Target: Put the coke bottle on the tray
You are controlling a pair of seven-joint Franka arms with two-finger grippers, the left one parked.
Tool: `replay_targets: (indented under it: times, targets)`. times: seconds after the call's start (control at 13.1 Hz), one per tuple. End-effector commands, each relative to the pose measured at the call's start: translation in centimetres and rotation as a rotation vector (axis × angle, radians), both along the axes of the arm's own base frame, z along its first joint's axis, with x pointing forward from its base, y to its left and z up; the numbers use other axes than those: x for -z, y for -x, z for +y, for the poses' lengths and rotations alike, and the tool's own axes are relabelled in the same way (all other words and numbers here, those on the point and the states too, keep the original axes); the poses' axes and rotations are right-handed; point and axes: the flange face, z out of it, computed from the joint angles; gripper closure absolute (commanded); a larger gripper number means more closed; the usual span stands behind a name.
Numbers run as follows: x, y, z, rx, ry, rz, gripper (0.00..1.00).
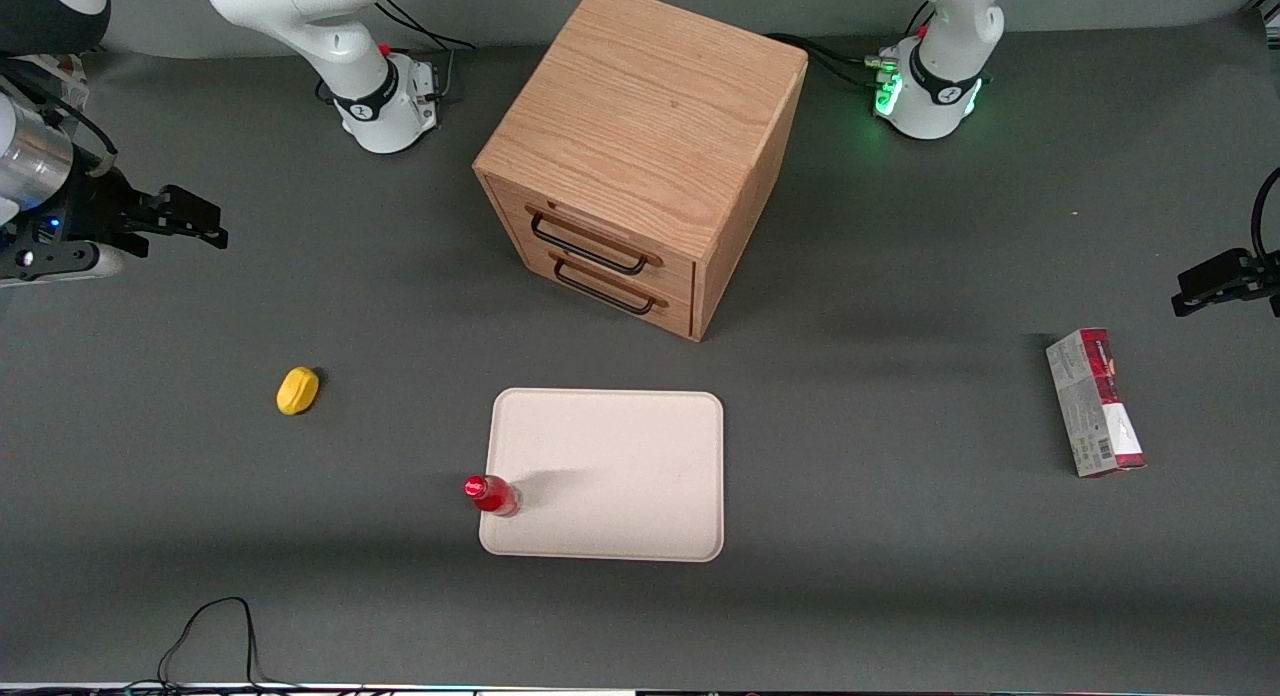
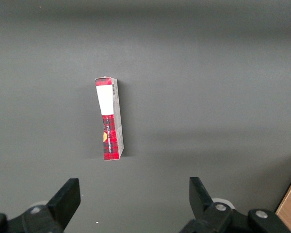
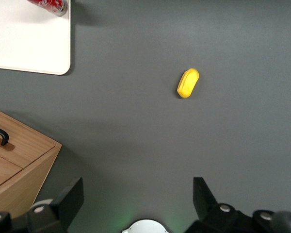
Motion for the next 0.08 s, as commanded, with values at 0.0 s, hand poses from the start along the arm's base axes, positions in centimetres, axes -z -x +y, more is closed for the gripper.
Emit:
replay_targets:
  times: [0.0]
  targets:
    - [-0.50,-0.14,0.19,-0.017,-0.019,0.018,0.00]
